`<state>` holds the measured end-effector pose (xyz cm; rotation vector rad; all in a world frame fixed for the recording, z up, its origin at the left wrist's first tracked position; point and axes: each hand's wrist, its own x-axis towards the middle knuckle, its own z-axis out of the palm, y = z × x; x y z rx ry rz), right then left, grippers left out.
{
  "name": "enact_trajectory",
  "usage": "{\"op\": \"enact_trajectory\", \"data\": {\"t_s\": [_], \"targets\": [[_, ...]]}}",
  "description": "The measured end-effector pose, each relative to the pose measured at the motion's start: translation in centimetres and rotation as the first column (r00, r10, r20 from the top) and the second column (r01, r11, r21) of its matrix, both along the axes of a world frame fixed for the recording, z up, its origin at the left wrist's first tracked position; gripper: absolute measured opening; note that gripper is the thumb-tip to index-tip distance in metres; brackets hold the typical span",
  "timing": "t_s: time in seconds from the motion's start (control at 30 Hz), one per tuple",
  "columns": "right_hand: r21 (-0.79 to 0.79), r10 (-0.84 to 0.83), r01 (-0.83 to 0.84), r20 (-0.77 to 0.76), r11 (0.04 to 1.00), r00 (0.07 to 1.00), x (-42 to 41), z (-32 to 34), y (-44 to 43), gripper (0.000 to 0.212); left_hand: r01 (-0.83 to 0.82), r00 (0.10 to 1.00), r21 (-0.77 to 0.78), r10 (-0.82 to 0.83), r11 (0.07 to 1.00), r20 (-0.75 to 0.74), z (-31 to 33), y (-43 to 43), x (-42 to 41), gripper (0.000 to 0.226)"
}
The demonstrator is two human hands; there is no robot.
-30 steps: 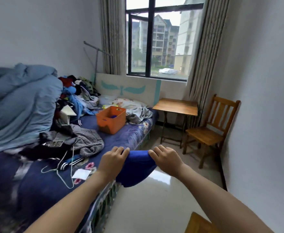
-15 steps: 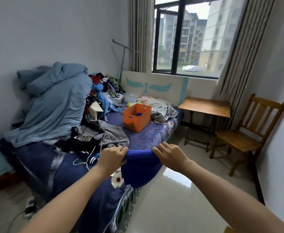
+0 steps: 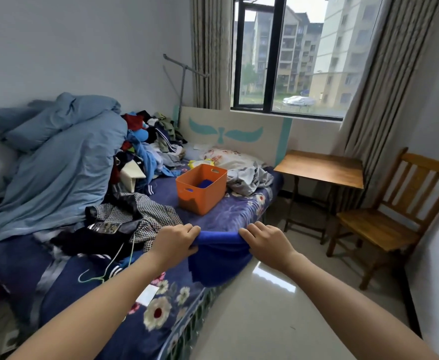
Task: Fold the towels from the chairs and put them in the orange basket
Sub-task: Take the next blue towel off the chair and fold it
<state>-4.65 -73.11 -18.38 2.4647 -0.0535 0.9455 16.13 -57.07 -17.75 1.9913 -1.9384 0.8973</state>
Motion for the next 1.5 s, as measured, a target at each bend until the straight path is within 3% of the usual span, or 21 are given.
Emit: {"op": "enact_trajectory", "data": {"t_s": [0.23,0.33,0.5,0.67,0.8,1.0,1.1,1.23,1.5], "targets": [[0.116,-0.092,0.092,-0.005,0.989,0.996,-0.5,-3.7,-7.7,0.029,0.050,0.999,0.043,-0.051,0.998,0.003,-2.1,-9.7,0.2,0.042],[0.094,-0.126,0.128,-0.029,0.987,0.992,-0.7,-4.1,-12.2,0.018,0.093,0.996,0.025,-0.093,0.995,-0.010,-3.0,-15.1,1.0,0.038],[0.115,-0.205,0.212,-0.069,0.971,0.976,-0.8,-3.7,-19.7,0.020,0.121,0.966,-0.074,-0.135,0.990,-0.218,-3.7,-24.3,1.4,0.019],[0.171,-0.293,0.300,-0.063,0.939,0.954,-2.2,-2.9,-26.7,0.021,0.171,0.943,-0.058,-0.181,0.983,-0.279,-3.4,-33.4,0.8,0.029],[0.247,-0.348,0.376,-0.152,0.893,0.925,-5.0,-4.9,-31.6,0.023,0.261,0.929,-0.015,-0.256,0.965,-0.267,-4.6,-39.7,-1.3,0.035],[0.215,-0.382,0.410,-0.160,0.886,0.910,-7.5,-6.2,-39.9,0.030,0.274,0.931,0.018,-0.261,0.962,-0.255,-6.4,-48.9,-3.5,0.036],[0.184,-0.363,0.387,-0.151,0.904,0.920,-8.0,-6.6,-46.1,0.032,0.251,0.933,-0.007,-0.244,0.968,-0.264,-6.9,-54.3,-4.2,0.024],[0.139,-0.298,0.331,-0.216,0.933,0.930,-7.9,-6.0,-53.5,0.028,0.170,0.952,0.000,-0.165,0.985,-0.258,-7.1,-59.6,-4.7,0.025],[0.122,-0.041,0.077,-0.268,0.990,0.962,-2.4,-5.6,-65.1,0.041,-0.040,0.952,-0.010,0.035,0.999,-0.304,-8.0,-64.6,-3.1,0.022]]}}
